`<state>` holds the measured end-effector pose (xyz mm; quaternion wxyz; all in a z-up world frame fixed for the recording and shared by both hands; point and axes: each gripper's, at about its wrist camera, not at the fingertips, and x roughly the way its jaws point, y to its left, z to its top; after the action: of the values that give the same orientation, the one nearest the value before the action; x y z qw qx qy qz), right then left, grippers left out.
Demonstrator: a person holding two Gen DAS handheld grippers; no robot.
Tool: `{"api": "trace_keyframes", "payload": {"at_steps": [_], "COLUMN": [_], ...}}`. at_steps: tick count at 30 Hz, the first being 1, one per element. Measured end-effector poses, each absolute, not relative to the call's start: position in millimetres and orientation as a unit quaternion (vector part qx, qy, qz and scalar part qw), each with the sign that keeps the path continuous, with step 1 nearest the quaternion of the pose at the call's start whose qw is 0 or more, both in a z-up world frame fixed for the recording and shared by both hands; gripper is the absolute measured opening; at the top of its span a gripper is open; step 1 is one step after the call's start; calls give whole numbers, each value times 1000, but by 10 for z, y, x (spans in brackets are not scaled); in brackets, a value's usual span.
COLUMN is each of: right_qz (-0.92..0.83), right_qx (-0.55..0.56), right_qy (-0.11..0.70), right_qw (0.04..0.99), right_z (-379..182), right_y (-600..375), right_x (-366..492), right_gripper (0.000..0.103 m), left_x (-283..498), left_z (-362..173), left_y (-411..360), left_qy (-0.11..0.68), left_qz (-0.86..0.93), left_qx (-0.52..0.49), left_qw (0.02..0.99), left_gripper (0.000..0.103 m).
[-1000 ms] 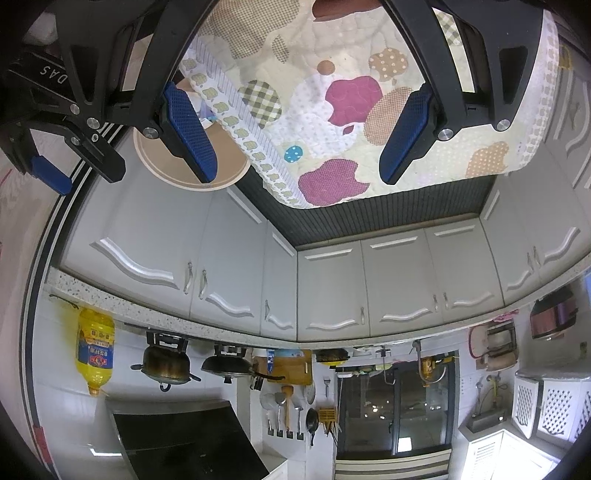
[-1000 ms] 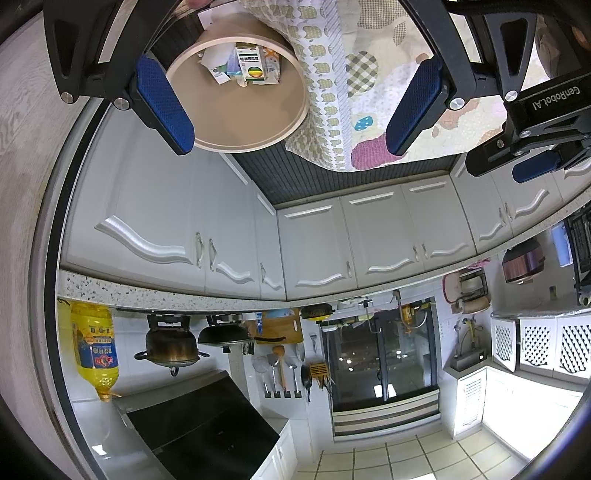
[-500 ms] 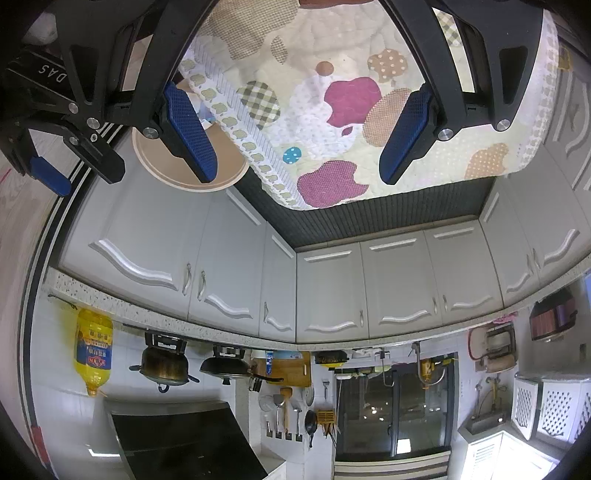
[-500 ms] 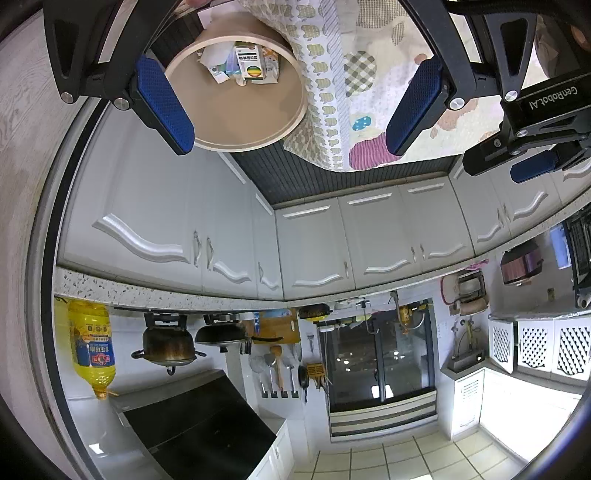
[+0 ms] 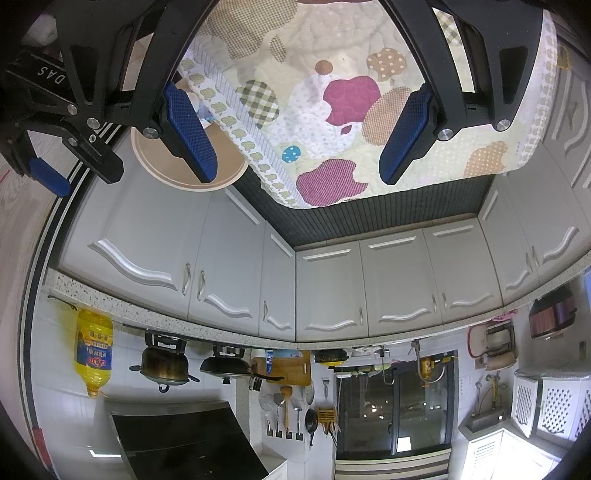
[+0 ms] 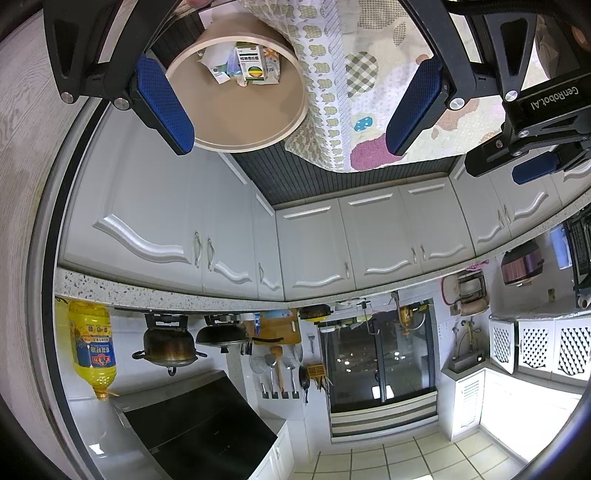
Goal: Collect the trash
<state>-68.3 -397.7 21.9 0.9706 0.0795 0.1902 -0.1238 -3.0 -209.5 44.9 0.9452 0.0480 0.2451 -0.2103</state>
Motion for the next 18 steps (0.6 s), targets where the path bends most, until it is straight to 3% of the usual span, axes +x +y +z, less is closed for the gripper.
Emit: {"api": "trace_keyframes", "payload": {"at_steps": [18], "right_qz": [-124], "right_qx": [81], "right_qy": [195], "right_qw": [970], "right_z": [191], "right_y": [-4009], "right_x": [-684], "right_gripper": [103], "left_x": [-1], "left_z": [443], "left_y": [-2096], "left_qy": [247], "left_qz": [-208], "left_qx": [51], "left_qw": [945], "left_gripper": [89]}}
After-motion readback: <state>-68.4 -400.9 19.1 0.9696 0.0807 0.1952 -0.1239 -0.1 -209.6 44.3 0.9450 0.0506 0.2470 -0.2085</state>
